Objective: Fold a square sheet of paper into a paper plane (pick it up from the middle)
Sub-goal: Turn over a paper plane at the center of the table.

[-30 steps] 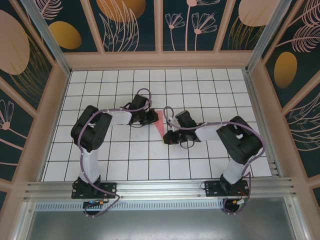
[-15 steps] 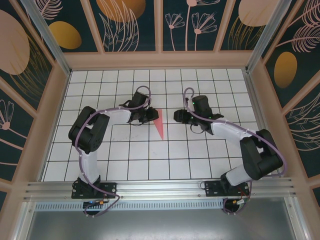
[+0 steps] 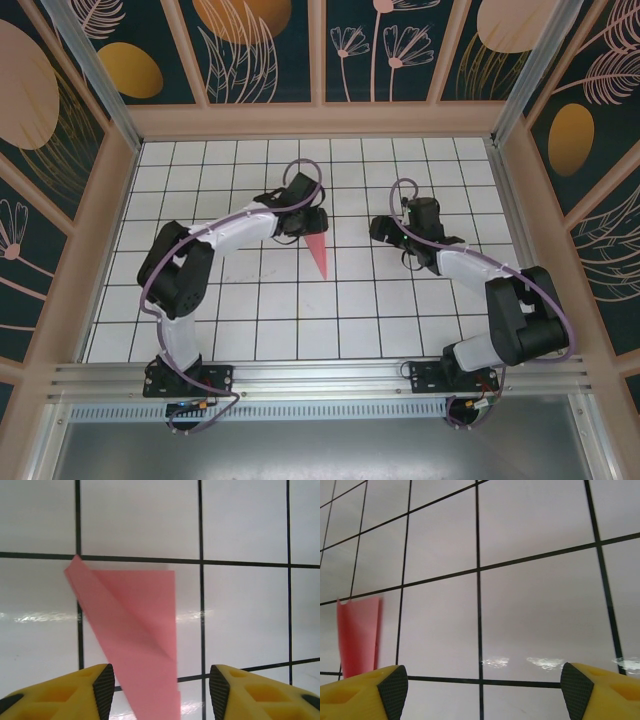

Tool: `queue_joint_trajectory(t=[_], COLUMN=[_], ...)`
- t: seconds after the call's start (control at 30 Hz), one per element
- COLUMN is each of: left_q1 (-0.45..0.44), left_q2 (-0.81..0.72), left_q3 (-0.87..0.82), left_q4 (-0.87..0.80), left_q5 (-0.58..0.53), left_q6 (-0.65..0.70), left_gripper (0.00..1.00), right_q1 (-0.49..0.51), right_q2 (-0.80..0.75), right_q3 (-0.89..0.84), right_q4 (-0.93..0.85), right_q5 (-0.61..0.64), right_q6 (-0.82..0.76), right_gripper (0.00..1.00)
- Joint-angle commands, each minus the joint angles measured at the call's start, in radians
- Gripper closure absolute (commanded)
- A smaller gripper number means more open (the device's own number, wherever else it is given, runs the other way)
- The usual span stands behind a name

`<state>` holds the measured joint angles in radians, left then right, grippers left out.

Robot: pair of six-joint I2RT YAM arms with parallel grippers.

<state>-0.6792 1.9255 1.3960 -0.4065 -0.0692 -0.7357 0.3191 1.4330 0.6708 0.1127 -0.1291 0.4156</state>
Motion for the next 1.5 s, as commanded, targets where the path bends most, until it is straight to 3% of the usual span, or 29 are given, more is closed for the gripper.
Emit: queue_joint_trajectory(t=[0.0, 0.27, 0.6, 0.87, 0.9, 1.33, 1.47], left_q1=[-0.030, -0.043, -0.046, -0.046, -0.046, -0.039, -0.017], left_q2=[0.071, 0.170, 0.126, 0.076, 0.065, -0.191, -0.195], left_q3=[0.075, 0.165, 0.131, 0.083, 0.075, -0.216, -0.339], left_q4=[-0.144, -0.204, -0.212, -0.142, -0.125, 0.396, 0.610], left_q5=[-0.122, -0.099, -0.151, -0.156, -0.150, 0.064, 0.213], left_q6=[0.002, 0.020, 0.003, -0.014, -0.012, 0.000, -0.076], left_gripper=[0.45, 0.51, 0.69, 1.00, 1.00, 1.00, 1.00], right_q1=[-0.005, -0.005, 0.001, 0.000, 0.000, 0.009, 0.051], right_q2=[-0.007, 0.008, 0.030, 0.009, 0.002, -0.091, -0.107], right_q3=[-0.010, -0.002, 0.019, 0.023, 0.024, 0.016, 0.003], right_q4=[0.052, 0.042, 0.033, 0.027, 0.026, 0.013, 0.044], right_q5=[0.013, 0.002, -0.028, -0.016, -0.019, -0.115, -0.116], right_q6=[0.025, 0.026, 0.015, 0.017, 0.017, 0.155, 0.194], right_gripper=[0.17, 0.18, 0.20, 0.21, 0.21, 0.27, 0.28])
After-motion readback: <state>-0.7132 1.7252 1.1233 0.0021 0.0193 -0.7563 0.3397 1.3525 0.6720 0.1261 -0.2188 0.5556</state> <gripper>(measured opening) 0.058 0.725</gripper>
